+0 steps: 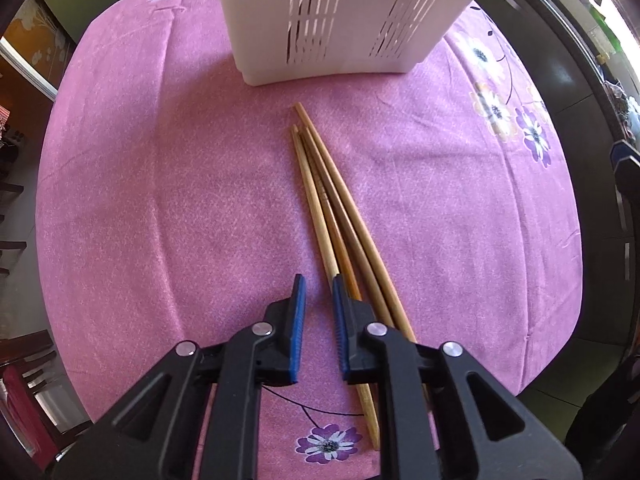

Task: Organize utensils
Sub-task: 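Grasp and lift a wooden chopstick with the left tool while the right approaches the pile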

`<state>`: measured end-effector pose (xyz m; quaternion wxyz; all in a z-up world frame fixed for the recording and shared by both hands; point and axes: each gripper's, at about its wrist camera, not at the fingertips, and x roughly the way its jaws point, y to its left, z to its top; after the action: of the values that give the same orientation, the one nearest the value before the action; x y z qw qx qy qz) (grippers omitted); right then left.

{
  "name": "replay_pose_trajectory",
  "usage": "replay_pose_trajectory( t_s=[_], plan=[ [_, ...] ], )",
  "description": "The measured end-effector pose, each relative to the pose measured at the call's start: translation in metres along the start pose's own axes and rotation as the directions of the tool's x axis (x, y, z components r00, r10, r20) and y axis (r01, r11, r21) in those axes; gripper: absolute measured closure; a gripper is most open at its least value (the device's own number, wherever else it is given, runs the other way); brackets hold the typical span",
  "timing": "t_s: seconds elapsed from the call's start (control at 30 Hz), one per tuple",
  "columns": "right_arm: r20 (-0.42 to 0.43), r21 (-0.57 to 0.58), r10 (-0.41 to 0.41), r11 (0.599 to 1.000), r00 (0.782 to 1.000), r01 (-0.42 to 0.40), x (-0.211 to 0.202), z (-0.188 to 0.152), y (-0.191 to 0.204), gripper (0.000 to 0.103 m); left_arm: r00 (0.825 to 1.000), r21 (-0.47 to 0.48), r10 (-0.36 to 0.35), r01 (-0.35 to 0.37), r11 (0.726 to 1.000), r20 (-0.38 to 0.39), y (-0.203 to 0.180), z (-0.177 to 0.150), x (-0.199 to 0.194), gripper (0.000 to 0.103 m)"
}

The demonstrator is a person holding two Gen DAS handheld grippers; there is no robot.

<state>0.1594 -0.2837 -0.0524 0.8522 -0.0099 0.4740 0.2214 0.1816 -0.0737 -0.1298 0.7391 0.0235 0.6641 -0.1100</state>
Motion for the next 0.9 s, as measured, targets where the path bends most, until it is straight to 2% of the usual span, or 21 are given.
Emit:
replay_pose_trajectory(
  t_s=[0.13, 0.3, 0.4, 0.57, 0.77, 0.9],
  plan=[
    [-0.017, -0.007, 0.01, 1.0, 1.0, -0.01, 0.007, 0.0, 0.002, 0.086, 1.0, -0.016, -0.009, 0.009, 1.0, -0.018, -0.003, 0.005, 0.003, 0.09],
    [-0.042, -0.018, 0.013, 1.0, 0.999, -0.014, 0.015, -0.001, 0.005, 0.086, 0.998, -0.001, 0.053, -0.053, 0.999, -0.04, -0.012, 0.02, 0.012, 0.09],
    [-0.058, -0.029, 0.01, 1.0, 0.998, -0.011, 0.021, -0.003, 0.008, 0.086, 0.997, -0.012, 0.059, -0.06, 0.998, -0.051, -0.014, 0.027, 0.014, 0.09],
    [-0.104, -0.046, 0.007, 0.999, 0.995, -0.012, 0.038, -0.008, 0.014, 0.084, 0.999, -0.007, 0.046, -0.046, 0.999, -0.026, -0.008, 0.028, 0.014, 0.096],
    [-0.186, -0.037, 0.035, 0.998, 0.982, -0.043, 0.071, -0.01, 0.022, 0.084, 0.994, -0.019, 0.049, -0.047, 0.999, 0.099, 0.017, 0.01, -0.01, 0.096],
    [-0.24, -0.024, 0.075, 0.996, 0.968, -0.083, 0.094, -0.005, 0.034, 0.084, 0.973, -0.014, 0.06, -0.058, 0.998, 0.223, 0.025, -0.003, -0.042, 0.096]
  ],
)
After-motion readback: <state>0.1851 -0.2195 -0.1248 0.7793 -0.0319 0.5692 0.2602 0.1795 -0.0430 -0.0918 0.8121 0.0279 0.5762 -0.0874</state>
